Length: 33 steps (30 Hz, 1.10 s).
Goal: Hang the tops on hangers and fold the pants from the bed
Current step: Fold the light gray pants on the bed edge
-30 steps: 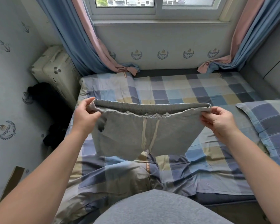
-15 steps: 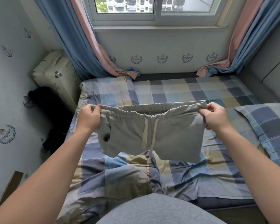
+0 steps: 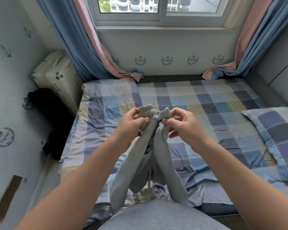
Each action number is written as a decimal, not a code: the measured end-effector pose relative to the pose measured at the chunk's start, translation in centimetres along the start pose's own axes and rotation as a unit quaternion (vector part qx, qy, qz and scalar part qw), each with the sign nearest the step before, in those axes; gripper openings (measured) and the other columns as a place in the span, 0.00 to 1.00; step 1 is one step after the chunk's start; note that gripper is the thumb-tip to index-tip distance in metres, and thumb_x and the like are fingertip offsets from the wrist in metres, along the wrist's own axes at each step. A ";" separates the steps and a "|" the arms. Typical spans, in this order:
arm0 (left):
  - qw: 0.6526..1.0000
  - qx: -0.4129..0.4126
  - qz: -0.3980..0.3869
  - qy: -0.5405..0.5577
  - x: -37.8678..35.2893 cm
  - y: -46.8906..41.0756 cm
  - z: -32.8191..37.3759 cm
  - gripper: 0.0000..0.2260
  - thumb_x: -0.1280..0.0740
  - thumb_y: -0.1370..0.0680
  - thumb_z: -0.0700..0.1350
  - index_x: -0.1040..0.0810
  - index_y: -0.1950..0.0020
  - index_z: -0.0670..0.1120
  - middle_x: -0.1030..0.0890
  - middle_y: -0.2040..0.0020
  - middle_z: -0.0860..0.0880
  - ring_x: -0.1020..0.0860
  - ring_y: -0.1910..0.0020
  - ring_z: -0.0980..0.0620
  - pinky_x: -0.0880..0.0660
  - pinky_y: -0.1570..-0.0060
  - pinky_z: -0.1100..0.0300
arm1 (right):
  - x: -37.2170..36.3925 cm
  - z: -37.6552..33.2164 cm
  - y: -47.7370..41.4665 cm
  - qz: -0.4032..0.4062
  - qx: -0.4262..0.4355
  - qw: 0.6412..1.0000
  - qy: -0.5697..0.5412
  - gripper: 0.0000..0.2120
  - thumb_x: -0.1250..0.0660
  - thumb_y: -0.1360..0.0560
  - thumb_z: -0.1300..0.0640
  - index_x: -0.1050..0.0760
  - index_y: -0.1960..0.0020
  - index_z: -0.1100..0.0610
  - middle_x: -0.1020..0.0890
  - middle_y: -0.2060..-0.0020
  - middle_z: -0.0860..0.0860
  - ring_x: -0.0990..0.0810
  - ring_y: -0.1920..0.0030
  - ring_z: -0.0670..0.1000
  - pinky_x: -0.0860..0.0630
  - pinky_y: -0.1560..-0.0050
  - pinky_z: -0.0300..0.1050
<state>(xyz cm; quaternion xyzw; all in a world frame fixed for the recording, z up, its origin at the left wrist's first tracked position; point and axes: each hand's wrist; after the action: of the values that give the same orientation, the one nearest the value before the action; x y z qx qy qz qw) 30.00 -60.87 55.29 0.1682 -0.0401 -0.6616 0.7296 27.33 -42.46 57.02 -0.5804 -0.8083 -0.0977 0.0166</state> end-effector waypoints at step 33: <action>0.997 0.027 -0.067 0.027 7.5 -0.5 -1.9 0.19 0.31 0.27 0.33 0.23 0.36 0.40 0.17 0.45 0.42 0.19 0.46 0.44 0.21 0.47 0.52 | 0.6 10.3 -3.2 -0.101 -0.172 0.952 -0.231 0.17 0.26 0.31 0.57 0.18 0.43 0.60 0.14 0.47 0.58 0.14 0.51 0.55 0.18 0.55 0.45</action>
<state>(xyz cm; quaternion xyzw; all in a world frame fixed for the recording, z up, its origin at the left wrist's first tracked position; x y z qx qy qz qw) 30.94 -67.93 52.14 0.2083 -0.0270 -0.7032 0.6793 25.03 -41.00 46.53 -0.4962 -0.8158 -0.0995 -0.2801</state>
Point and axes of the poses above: each hand's wrist, its own y-axis away from the middle knuckle, its own x-axis out of the back of the hand, z = x × y
